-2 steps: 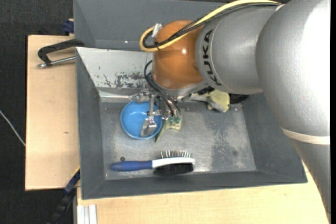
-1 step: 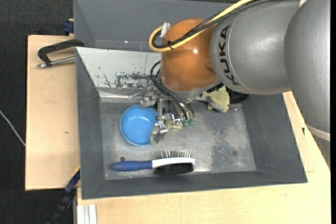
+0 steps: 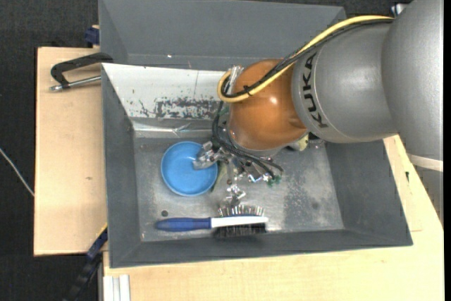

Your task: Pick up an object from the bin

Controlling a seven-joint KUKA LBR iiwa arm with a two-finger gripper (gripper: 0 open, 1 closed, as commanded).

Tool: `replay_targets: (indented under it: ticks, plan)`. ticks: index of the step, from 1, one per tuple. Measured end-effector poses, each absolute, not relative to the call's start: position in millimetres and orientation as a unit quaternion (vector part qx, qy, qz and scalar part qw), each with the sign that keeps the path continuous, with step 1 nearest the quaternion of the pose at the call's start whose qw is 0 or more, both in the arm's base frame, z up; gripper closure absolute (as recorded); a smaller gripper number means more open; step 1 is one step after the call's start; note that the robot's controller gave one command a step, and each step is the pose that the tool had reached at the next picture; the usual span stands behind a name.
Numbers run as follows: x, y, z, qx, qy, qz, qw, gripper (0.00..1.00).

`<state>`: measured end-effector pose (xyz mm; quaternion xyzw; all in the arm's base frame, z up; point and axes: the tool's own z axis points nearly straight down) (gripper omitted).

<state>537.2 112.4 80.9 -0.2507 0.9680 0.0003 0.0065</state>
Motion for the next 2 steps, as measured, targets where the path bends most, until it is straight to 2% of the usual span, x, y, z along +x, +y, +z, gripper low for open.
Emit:
replay_targets:
  ticks: [1,2]
  plan:
    - [517.1,116,98,-0.259,0.966,0.0,0.012,0.0]
    - [526.3,118,74,-0.525,0.851,-0.001,0.008,0.0]
